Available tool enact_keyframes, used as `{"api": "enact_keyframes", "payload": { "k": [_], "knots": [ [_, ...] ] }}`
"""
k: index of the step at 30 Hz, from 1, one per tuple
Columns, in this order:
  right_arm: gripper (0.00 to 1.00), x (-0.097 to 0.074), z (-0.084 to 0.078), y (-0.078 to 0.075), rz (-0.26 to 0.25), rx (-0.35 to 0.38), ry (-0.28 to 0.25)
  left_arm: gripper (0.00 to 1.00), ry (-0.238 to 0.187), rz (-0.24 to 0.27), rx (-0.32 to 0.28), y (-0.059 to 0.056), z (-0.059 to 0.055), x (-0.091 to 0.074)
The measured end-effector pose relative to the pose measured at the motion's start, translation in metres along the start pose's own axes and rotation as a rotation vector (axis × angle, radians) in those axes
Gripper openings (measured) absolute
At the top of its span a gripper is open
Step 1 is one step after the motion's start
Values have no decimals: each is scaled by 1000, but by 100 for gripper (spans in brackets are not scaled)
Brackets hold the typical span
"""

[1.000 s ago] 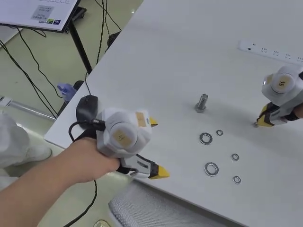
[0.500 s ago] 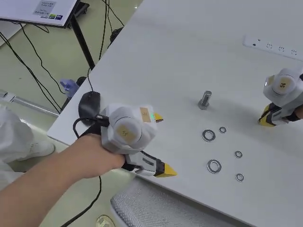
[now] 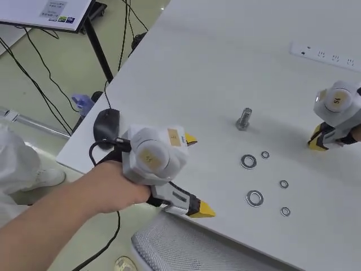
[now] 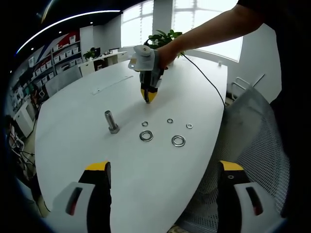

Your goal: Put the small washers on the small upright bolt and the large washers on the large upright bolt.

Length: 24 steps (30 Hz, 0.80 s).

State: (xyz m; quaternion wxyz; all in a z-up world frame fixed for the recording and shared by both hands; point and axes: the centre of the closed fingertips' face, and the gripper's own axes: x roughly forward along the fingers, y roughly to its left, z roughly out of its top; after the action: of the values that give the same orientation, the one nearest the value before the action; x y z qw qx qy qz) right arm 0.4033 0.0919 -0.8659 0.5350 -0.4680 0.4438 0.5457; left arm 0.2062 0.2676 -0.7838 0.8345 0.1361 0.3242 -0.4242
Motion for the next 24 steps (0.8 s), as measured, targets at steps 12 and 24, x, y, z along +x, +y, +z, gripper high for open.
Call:
{"api": "enact_keyframes", "payload": {
  "k": [12, 24],
  "knots": [
    [14, 0, -1, -1, 8, -4, -5, 95, 6, -16, -6, -7, -2, -1],
    [22, -11, 3, -7, -4, 23, -53, 97, -10, -4, 7, -6, 3, -3]
  ]
}}
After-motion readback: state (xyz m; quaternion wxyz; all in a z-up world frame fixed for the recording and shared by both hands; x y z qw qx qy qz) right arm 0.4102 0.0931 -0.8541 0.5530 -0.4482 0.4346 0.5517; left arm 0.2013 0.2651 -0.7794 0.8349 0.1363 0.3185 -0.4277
